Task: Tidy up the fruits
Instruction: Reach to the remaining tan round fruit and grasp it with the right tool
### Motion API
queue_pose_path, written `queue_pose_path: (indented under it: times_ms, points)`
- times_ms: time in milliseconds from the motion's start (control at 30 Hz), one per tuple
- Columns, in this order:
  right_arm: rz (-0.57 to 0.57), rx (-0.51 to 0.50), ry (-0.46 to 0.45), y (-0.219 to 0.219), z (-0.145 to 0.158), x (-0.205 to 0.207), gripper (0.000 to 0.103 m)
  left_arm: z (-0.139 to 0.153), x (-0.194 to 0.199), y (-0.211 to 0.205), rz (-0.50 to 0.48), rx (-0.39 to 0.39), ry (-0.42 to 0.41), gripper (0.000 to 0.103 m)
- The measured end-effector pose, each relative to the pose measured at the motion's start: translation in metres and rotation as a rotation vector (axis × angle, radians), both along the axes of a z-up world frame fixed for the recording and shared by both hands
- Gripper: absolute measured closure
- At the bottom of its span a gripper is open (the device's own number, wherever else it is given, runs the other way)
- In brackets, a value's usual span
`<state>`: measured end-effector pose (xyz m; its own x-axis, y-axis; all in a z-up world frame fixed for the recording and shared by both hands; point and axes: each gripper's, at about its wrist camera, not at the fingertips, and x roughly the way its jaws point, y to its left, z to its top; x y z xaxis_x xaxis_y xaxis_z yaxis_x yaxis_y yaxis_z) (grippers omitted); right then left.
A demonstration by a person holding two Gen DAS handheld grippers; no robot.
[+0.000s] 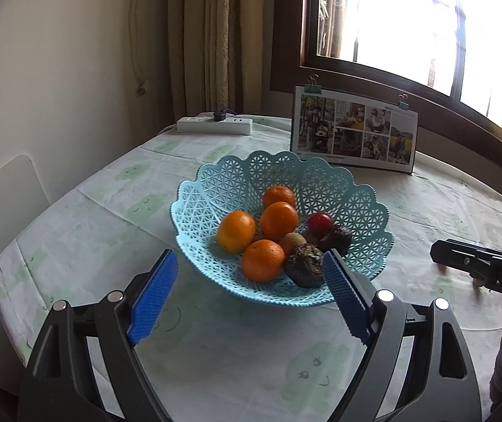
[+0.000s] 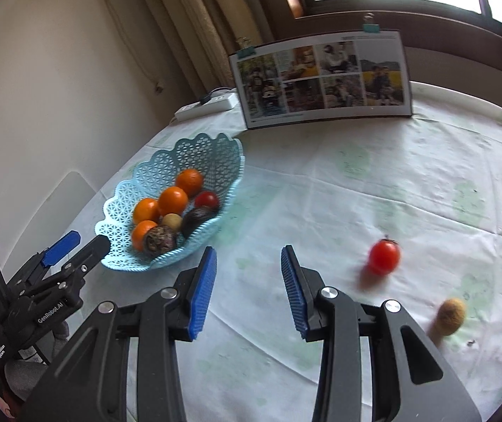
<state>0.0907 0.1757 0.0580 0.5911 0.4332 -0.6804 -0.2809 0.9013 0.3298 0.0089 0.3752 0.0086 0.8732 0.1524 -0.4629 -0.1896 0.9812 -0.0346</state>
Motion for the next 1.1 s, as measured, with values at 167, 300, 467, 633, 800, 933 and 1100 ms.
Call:
queue_pose_path:
  times_ms: [167,300,467,633,800,933,1100]
  points:
    - [-0.057,-0.006,0.003,-0.027,-0.003,-0.004,0.057,0.003,0.002,-0.014,-0.026,0.015,-0.002,0.007]
    - [-0.115,-0.031,0.007,-0.052,-0.010,-0.009,0.056,0.005,0.003,-0.024,-0.040,0.021,0.000,0.003]
    - [-0.183,-0.069,0.008,-0.084,-0.017,-0.019,0.056,0.004,0.006,-0.036,-0.064,0.030,0.012,0.003]
    - [-0.224,-0.105,0.014,-0.107,-0.024,-0.027,0.056,0.005,0.010,-0.051,-0.094,0.042,0.017,0.003]
    - [-0.243,-0.115,0.038,-0.119,-0.033,-0.025,0.056,0.006,0.012,-0.067,-0.124,0.051,0.020,0.003]
    - [-0.231,-0.132,0.052,-0.119,-0.040,-0.020,0.056,0.006,0.014,-0.080,-0.144,0.064,0.024,0.003]
    - [-0.210,-0.153,0.062,-0.115,-0.047,-0.013,0.065,0.006,0.014,-0.095,-0.172,0.081,0.030,0.003]
